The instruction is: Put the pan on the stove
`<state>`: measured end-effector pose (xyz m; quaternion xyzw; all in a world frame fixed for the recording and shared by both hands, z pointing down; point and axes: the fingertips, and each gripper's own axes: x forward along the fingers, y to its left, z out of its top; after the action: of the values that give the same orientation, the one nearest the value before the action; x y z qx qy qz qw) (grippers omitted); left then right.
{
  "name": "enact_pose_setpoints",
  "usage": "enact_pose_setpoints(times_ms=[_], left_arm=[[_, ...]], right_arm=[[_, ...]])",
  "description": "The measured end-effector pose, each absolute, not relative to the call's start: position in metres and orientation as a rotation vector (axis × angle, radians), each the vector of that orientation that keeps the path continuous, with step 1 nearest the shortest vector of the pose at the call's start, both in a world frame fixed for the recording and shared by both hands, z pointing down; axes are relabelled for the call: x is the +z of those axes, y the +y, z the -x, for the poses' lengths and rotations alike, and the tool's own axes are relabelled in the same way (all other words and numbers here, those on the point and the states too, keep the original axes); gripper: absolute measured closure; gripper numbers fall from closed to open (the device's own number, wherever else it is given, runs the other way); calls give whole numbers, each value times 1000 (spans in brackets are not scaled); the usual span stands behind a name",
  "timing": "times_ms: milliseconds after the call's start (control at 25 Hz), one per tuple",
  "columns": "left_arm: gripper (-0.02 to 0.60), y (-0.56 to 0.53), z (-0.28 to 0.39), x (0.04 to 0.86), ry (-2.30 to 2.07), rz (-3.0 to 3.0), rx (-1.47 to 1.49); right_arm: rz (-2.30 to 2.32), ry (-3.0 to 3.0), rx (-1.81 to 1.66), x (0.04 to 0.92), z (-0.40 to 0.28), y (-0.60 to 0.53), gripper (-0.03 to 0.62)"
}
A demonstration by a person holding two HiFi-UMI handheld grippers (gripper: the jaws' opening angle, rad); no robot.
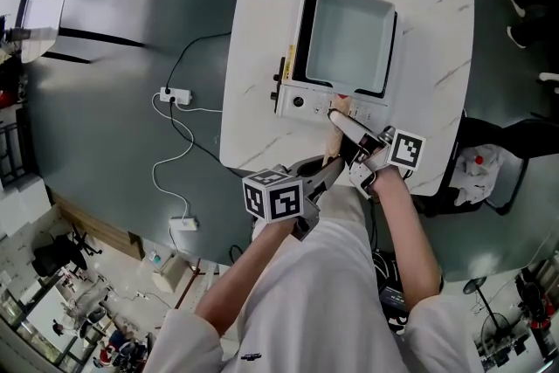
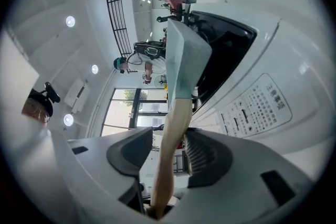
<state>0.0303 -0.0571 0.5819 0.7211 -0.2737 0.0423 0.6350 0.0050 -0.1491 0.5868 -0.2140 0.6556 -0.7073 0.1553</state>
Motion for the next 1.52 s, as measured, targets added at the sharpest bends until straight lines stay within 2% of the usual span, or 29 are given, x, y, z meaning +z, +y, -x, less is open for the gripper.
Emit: enact_pose_setpoints(times_ms=[80,240,280,360,480,640,720,800,1000,1160,1240,1320,1400,1520], left_arm=[[505,-57,-30,583,-625,-1643,92],[501,-56,-31,580,-609,-1651,95],[487,-56,-31,581,-612,-1663,110],[406,-56,-29,583,-622,-1687,137],[351,-58,-26,581,-630,-1708,134],[336,-58,-24,574,-636,-1740,131],[296,-57,-20,568,-651,-1775,154],[285,-57,-13,563,-688,-1813,183],[285,-59,7,538,-790,-1897,216],[333,-65,24,513,-888,-1967,225],[381,-69,34,498,-955,-2008,235],[385,-72,42,480,-1012,-2054,253],[416,-76,49,462,-1059,-2104,273],[416,-81,60,438,-1107,-2155,268]], right_arm=[[608,1856,-2021,585,-7,-152,361],[660,1839,-2027,590,-16,-151,338],[668,1837,-2028,591,-18,-150,338],[682,1835,-2028,592,-21,-147,338],[725,1848,-2025,594,-27,-143,338],[819,1864,-2001,592,-41,-139,338],[870,1883,-1985,587,-48,-135,338],[913,1906,-1964,580,-55,-130,338],[1106,2027,-1849,556,-78,-119,347],[1221,2142,-1718,524,-89,-110,380],[1282,2206,-1635,505,-96,-105,407],[1351,2272,-1545,483,-105,-100,440],[1402,2337,-1443,461,-113,-96,476],[1486,2458,-1238,426,-119,-92,499]])
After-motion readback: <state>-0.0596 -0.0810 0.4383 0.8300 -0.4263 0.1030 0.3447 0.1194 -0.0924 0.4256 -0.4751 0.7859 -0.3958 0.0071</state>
